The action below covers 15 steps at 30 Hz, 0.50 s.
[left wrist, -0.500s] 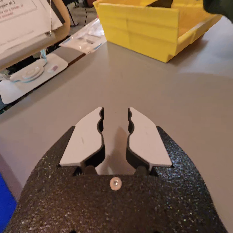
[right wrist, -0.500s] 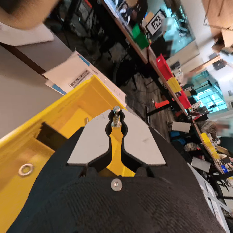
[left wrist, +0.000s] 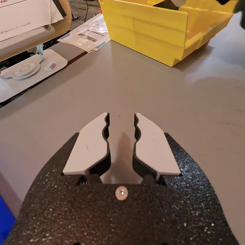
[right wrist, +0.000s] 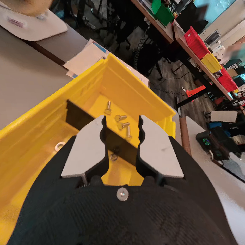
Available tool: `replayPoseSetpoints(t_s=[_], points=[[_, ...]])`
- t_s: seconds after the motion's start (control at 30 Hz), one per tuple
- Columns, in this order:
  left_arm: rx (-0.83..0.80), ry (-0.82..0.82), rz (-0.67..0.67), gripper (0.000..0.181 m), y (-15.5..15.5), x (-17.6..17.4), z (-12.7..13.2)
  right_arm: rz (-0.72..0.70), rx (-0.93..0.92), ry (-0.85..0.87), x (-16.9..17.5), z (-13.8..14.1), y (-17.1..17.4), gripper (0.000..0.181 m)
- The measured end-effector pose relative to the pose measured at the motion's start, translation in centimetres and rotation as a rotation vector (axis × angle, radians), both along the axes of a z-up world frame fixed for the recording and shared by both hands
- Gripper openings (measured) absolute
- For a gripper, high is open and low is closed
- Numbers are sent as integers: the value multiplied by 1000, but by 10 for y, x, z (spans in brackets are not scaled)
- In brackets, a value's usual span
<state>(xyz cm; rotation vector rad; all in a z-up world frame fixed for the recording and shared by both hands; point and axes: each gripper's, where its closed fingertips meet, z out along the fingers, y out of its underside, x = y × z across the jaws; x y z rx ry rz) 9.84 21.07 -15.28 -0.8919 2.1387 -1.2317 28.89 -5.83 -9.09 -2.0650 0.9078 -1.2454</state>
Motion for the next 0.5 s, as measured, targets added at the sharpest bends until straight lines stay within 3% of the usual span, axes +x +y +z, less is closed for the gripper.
replayPoseSetpoints(t_s=[0.17, 0.3, 0.4, 0.5], points=[[-14, 10, -25, 35, -5, -4, 1, 4, 169, 27, -92, -12, -19, 60], [-114, 31, -79, 39, -25, -15, 14, -7, 269, 35, -153, -26, -44, 65], [-253, 57, -46, 43, -50, -14, 27, -39, 268, 13, -175, -29, -68, 69], [-280, 99, -30, 56, -85, 1, 42, -74, 292, -29, -179, -23, -84, 71]])
